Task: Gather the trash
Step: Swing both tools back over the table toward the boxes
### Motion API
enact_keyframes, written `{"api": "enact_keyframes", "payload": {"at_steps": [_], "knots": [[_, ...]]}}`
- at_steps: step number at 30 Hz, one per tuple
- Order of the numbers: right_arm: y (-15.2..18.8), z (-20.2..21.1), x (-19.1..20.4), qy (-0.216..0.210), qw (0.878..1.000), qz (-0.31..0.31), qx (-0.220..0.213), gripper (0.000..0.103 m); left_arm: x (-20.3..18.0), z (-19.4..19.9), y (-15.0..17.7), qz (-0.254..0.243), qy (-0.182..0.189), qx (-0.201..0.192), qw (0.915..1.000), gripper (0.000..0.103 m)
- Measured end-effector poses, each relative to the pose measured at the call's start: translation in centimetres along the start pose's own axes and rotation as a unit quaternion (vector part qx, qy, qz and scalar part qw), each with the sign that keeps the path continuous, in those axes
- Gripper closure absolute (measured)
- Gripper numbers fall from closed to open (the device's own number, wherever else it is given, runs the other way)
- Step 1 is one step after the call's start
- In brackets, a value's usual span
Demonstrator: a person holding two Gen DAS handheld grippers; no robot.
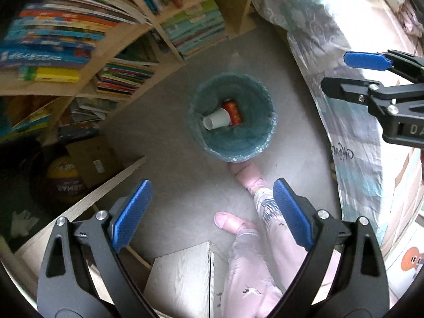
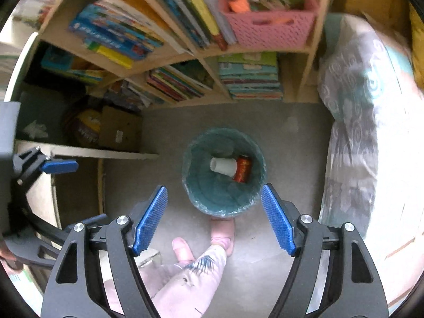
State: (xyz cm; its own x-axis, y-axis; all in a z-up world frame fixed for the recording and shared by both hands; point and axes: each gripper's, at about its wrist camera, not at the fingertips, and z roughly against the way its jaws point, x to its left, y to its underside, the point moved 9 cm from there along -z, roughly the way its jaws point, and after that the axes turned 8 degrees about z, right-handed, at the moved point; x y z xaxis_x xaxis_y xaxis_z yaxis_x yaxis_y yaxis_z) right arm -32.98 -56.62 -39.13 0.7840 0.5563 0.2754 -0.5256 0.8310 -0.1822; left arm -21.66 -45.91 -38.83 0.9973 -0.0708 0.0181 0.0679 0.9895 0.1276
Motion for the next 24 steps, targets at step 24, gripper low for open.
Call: {"api": "enact_keyframes", "payload": {"at_steps": [24], "knots": [[-9.6,13.6,34.1,-0.133,0.89,0.43,-0.075,0.015,19.1,18.6,19.0,0.32,-0.065,-0.142,0.9346,0.007]]}}
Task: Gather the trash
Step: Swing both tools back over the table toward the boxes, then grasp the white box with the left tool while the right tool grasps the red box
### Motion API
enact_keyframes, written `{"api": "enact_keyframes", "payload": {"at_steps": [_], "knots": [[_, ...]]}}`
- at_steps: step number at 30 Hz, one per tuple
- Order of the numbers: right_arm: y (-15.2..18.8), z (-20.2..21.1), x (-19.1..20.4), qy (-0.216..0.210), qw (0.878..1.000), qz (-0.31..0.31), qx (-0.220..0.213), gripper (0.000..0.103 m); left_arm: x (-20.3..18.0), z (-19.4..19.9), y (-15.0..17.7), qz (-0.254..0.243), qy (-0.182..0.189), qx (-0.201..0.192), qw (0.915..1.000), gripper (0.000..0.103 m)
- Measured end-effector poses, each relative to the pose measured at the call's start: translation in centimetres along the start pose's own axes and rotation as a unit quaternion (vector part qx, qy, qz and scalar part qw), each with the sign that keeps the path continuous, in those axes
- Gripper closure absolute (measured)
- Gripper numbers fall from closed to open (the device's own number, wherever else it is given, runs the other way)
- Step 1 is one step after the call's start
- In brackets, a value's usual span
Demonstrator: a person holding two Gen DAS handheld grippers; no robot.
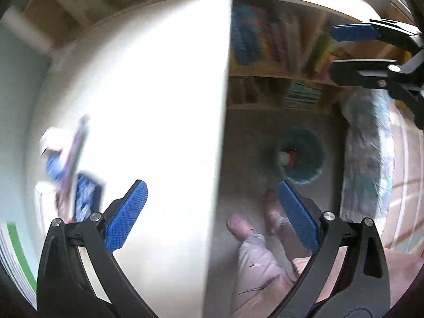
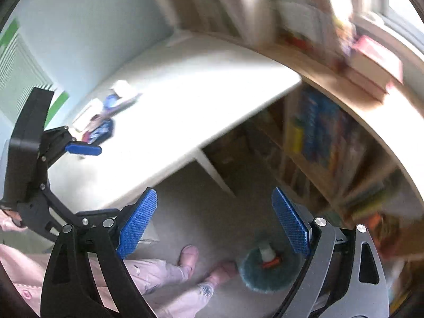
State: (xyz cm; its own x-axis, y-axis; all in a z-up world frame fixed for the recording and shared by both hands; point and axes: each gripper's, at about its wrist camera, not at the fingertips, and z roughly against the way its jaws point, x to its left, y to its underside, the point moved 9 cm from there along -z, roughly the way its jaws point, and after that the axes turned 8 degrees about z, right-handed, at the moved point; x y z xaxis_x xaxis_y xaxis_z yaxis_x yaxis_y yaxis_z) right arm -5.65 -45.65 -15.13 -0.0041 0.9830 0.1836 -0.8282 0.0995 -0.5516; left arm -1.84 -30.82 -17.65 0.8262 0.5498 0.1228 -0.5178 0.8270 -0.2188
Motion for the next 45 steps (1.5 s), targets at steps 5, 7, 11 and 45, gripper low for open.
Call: {"api": "enact_keyframes", "payload": {"at_steps": [5,7,11,45], "knots": [[-3.7,-2.1,5.6,-0.038,0.996,0.075,0.007,0.015,5.7,1.2,2.2,0.062,-0.015,-0.002,0.9979,0.007],[-4.9,-3.0,7.9,-0.046,0.993,0.111,0.012,0.015,8.5,1.7,3.6,0.082,-0.032,-0.005,0.9961,0.007],[-6.8,-4.5,12.2,-0.065,0.985,0.156,0.022,0.015,13.8,2.7,5.9,0.116,-0.057,-0.003,0.9916,0.007],[-10.7,-16.1,32.2,-0.095,0.958,0.243,0.122,0.016,32.2,-0.2,13.6,0.062,-0.062,0.023,0.9959,0.007]]}}
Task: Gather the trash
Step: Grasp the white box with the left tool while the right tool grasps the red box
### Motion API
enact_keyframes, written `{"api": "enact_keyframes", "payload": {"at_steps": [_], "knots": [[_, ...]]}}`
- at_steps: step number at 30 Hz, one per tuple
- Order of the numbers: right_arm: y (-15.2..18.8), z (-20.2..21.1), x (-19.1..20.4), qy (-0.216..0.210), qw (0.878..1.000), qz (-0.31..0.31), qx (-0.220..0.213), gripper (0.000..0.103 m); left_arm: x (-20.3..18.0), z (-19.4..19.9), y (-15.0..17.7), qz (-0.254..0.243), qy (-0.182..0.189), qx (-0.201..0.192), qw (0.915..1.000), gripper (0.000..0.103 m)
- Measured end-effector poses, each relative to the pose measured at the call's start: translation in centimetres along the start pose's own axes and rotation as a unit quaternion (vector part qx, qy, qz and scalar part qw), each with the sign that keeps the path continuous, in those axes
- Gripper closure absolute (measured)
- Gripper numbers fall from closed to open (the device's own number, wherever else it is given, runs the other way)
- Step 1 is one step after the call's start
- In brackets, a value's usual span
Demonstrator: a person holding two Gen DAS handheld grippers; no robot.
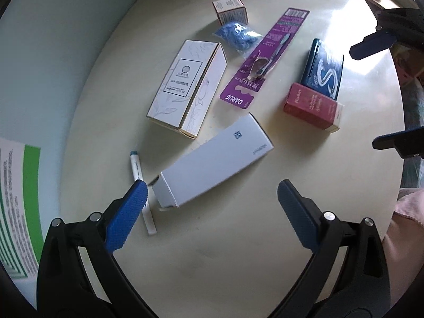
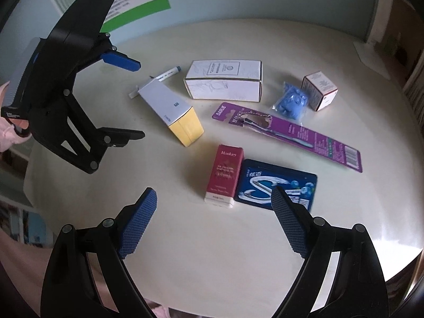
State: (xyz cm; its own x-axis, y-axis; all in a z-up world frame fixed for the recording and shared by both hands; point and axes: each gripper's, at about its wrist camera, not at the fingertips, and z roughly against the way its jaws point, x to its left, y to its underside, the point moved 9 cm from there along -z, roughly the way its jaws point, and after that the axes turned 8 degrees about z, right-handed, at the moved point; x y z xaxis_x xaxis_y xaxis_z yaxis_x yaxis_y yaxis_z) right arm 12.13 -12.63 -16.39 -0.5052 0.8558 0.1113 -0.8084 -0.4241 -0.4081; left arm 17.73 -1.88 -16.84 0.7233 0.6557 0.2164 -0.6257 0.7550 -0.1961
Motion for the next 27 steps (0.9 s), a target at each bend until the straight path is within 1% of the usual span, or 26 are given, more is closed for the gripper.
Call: {"api": "enact_keyframes", "payload": {"at_steps": [7,8,17,18,19,22,23,24,25,26,27], "knots": [[0.0,-1.8,-0.6,0.011,0.999,-0.044,0.016,0.018,0.2,-1.9,-1.0,-0.033,0.028,0.0,0.9991,0.007],[0.0,-2.0,-0.7,0.013,0.999,-0.047,0.018,0.021,0.1,-2.2,-1.2,-0.039,0.031,0.0,0.9988,0.007],[0.5,-3.5,-1.0,0.025,0.997,-0.067,0.036,0.021,-0.1,-4.2,-2.1,-0.066,0.064,-0.004,0.9958,0.007],[0.5,-3.6,-1.1,0.025,0.997,-0.07,0.038,0.023,-0.2,-4.4,-2.1,-0.069,0.067,-0.004,0.9953,0.008],[0.6,-3.8,-1.1,0.024,0.996,-0.074,0.039,0.024,-0.1,-4.7,-2.0,-0.071,0.073,-0.003,0.9948,0.009],[0.5,-4.5,-0.9,0.026,0.996,-0.076,0.041,0.025,-0.6,-5.4,-1.3,-0.081,0.093,0.005,0.9924,0.021],[0.5,-4.6,-0.8,0.03,0.996,-0.074,0.041,0.028,-0.8,-5.6,-1.0,-0.084,0.096,0.008,0.9917,0.024],[0.3,-4.7,-0.6,0.033,0.996,-0.069,0.037,0.029,-0.9,-5.9,-0.6,-0.09,0.099,0.012,0.991,0.029],[0.2,-4.8,-0.5,0.038,0.997,-0.064,0.037,0.029,-1.1,-6.2,-0.2,-0.094,0.103,0.016,0.9901,0.033],[0.1,-4.9,-0.4,0.042,0.997,-0.059,0.037,0.03,-1.1,-6.1,-0.1,-0.093,0.11,0.009,0.9896,0.036],[0.0,-5.0,-0.3,0.047,0.997,-0.054,0.037,0.03,-1.2,-6.1,0.1,-0.091,0.116,0.011,0.989,0.041]]}}
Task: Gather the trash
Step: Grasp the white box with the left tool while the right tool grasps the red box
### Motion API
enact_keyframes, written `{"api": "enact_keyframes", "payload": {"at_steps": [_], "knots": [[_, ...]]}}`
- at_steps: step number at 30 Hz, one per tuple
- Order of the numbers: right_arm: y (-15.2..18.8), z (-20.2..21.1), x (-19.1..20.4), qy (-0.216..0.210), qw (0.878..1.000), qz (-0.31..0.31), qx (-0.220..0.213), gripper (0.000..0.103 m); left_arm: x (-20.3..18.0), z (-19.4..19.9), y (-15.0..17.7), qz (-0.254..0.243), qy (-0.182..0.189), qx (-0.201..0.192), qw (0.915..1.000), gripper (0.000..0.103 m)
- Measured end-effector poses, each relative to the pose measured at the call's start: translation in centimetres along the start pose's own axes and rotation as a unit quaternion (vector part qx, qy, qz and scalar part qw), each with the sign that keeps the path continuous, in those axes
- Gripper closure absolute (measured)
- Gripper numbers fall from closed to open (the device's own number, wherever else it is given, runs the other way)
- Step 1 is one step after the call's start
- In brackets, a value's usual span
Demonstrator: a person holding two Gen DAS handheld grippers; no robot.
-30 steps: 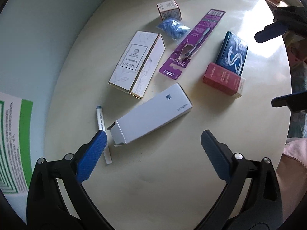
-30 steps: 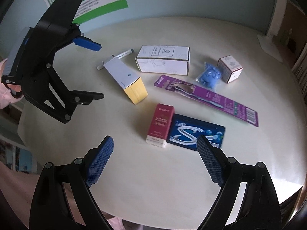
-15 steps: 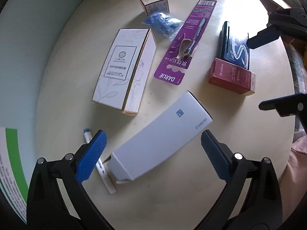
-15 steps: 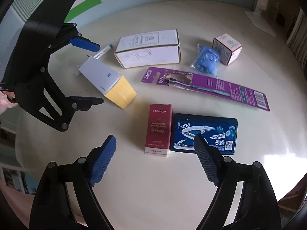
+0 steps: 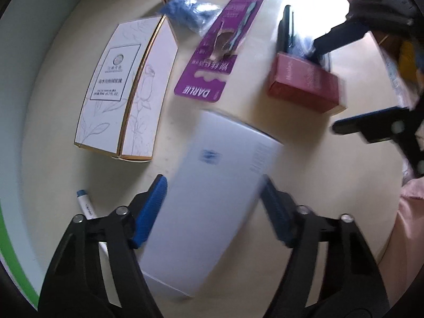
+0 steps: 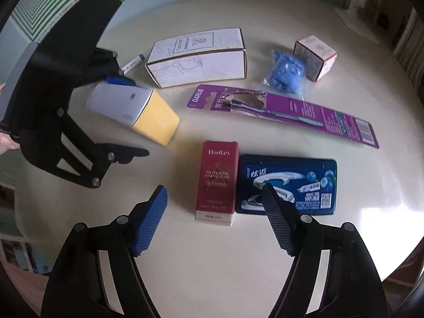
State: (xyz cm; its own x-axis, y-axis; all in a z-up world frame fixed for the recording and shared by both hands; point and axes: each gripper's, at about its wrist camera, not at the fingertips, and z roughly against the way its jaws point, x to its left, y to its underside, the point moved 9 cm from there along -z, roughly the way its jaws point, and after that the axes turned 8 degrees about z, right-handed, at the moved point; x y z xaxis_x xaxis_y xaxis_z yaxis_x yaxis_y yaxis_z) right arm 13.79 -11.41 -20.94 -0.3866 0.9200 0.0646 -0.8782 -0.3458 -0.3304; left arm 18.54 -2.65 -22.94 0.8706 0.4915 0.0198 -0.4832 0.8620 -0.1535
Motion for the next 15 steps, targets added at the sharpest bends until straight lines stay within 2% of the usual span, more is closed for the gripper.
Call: {"api": "enact_keyframes", "payload": {"at_steps": [2,4,7,10,13,15], "knots": [[-0.3,-0.2,0.3,0.015,1.0,0.015,-0.005,0.038,-0.1,0.1,0.2,0.009,0.015,0.0,0.9998,0.051],[-0.6,-0.3,0.6,0.033,0.999,0.031,-0.007,0.047,0.1,0.3,0.4,0.012,0.022,-0.002,0.9997,0.069],[-0.8,-0.5,0.4,0.053,0.997,0.051,-0.009,0.053,-0.3,0.4,0.8,0.002,0.019,-0.006,0.9998,0.07],[-0.8,-0.5,0.6,0.077,0.994,0.071,-0.012,0.064,-0.5,0.5,1.2,0.008,0.021,-0.003,0.9997,0.07],[-0.7,-0.4,0.7,0.069,0.995,0.068,-0.017,0.072,-1.5,0.6,2.3,0.015,0.017,-0.005,0.9997,0.07],[-0.8,-0.4,0.8,0.069,0.995,0.069,-0.018,0.072,-1.5,0.7,2.6,0.02,0.014,-0.006,0.9997,0.07]]}}
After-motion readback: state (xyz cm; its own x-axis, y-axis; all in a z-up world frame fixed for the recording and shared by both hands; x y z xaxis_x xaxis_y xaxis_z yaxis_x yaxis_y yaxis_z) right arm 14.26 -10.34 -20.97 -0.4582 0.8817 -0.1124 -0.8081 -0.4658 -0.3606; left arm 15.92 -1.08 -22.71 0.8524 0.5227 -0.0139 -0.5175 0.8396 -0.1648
